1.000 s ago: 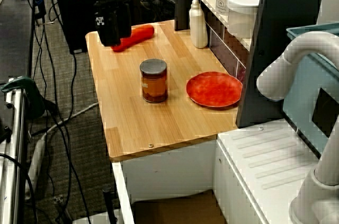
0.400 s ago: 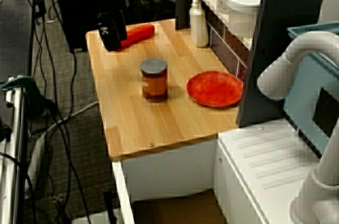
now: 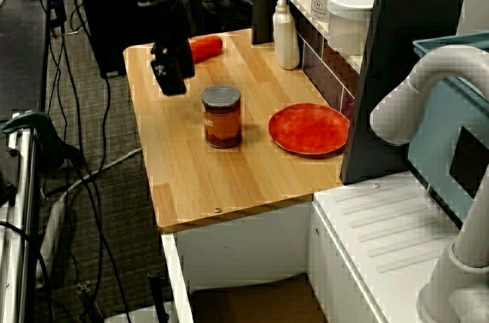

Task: Push into sink

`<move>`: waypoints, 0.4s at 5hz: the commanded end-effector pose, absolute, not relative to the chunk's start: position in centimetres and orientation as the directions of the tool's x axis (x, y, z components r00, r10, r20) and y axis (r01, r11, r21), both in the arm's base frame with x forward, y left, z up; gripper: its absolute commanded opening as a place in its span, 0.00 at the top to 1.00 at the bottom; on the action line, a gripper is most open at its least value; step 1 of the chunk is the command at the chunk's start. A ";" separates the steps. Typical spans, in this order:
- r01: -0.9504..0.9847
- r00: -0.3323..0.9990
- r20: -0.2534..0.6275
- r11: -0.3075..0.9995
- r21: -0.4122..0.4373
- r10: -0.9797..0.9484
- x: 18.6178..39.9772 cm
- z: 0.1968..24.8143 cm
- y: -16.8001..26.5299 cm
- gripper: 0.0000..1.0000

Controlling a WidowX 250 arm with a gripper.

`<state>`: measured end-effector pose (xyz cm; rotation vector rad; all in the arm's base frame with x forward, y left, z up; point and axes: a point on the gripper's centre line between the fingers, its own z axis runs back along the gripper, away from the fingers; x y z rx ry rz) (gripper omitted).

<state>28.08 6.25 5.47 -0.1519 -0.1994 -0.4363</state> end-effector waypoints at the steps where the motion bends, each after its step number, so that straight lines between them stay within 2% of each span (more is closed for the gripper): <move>1: 0.816 0.573 0.312 0.564 -0.127 -0.758 30.2 6.7 6.1 0.00; 2: 0.900 0.436 0.300 0.408 -0.152 -0.849 30.7 6.2 6.2 0.00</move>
